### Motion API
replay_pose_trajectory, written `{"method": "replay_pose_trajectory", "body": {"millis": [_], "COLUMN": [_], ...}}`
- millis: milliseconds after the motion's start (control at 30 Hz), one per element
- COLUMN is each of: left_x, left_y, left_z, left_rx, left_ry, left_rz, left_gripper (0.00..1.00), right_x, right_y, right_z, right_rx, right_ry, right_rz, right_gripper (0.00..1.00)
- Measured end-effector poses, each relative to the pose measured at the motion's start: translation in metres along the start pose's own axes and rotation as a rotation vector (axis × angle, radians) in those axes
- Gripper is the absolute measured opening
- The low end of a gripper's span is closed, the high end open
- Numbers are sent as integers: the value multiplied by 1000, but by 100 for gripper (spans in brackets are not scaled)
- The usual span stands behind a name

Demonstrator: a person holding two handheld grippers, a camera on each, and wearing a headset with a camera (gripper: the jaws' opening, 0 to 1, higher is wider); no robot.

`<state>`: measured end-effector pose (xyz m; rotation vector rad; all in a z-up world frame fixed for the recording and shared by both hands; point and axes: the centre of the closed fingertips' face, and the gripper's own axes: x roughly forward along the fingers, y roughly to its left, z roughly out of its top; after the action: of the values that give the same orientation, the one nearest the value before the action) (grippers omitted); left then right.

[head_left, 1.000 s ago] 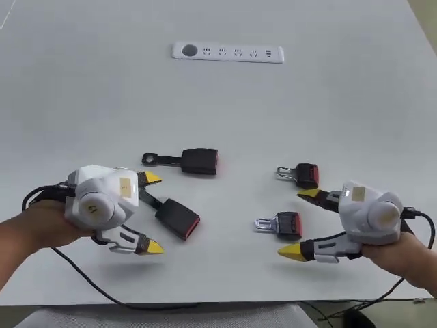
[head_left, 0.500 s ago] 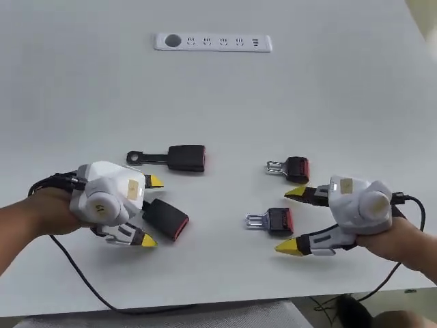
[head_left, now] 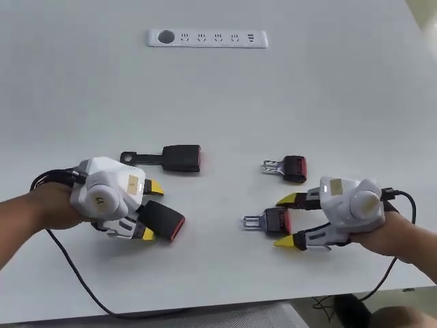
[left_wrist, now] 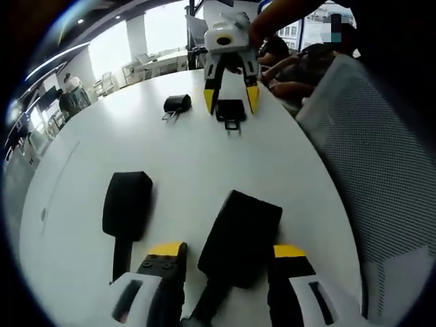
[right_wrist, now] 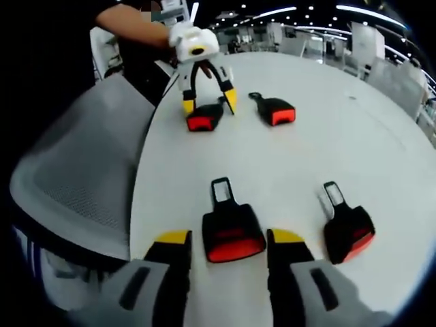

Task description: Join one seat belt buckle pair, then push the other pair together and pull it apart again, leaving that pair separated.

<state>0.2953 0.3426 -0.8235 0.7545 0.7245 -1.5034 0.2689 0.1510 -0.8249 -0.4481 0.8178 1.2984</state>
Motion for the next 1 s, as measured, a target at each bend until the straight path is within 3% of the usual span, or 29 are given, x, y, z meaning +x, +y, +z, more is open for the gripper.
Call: {"method": "replay_pose_trajectory", "body": {"millis": [167, 367, 467, 633, 1000], "left_x": [-1, -1, -1, 0, 1], "left_y": [-1, 3, 5, 5, 5], "left_z": [2, -1, -2, -3, -5], "left_rx": [-22, -41, -97, -91, -84], "left_ry": [-8, -14, -26, -12, 13], "left_rz": [17, 55, 90, 94, 73], "left_gripper": [38, 36, 36, 35, 35], "right_x": [-1, -1, -2, -2, 0], "right_y": [-3, -2, -3, -4, -7], "right_z": [-2, -4, -4, -4, 1], "right_rx": [-25, -51, -49, -26, -12], "right_ry": [11, 0, -18, -55, -83], "right_rz": [-4, -4, -8, -16, -23], "right_gripper": [38, 36, 36, 35, 35]}}
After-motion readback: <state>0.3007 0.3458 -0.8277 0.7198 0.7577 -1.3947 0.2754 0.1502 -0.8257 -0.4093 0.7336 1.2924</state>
